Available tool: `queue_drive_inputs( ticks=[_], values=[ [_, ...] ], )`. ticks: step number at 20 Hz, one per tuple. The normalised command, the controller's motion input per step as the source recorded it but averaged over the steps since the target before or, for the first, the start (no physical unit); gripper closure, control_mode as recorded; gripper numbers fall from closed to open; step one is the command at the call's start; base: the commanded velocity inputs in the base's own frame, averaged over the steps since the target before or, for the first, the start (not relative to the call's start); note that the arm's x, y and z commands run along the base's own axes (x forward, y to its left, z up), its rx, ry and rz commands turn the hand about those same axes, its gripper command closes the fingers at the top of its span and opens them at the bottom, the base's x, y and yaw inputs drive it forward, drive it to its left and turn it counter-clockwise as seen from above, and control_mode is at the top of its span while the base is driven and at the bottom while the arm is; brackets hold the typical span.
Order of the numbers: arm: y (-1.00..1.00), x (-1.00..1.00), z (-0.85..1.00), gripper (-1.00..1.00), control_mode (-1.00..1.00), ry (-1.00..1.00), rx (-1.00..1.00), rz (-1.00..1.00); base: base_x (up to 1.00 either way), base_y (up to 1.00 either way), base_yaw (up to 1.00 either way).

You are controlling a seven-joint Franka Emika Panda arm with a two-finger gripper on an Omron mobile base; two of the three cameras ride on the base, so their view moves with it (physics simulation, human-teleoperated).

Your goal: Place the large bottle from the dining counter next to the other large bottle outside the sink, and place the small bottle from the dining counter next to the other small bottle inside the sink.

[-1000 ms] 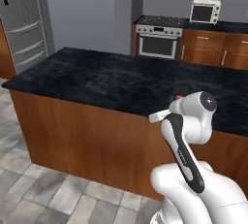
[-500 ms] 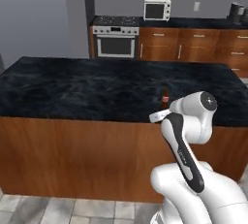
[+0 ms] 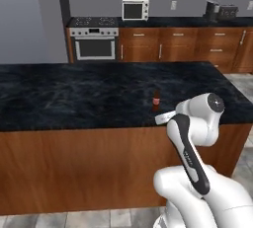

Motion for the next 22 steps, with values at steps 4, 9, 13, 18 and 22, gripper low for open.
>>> queue_drive_inputs(
  ticks=[4, 9, 13, 18, 22],
  values=[
    [0.0, 0.0, 0.0, -1.0, 1.0, 0.0, 0.0, 0.0, 0.26, 0.06, -0.14],
    [0.0, 0.0, 0.0, -1.0, 1.0, 0.0, 0.0, 0.0, 0.28, 0.03, -0.11],
    [0.0, 0.0, 0.0, -1.0, 1.0, 0.0, 0.0, 0.0, 0.47, 0.01, -0.11],
    [0.0, 0.0, 0.0, -1.0, 1.0, 0.0, 0.0, 0.0, 0.55, 0.03, -0.12],
    [0.0, 0.0, 0.0, -1.0, 1.0, 0.0, 0.0, 0.0, 0.49, 0.1, -0.11]
  ],
)
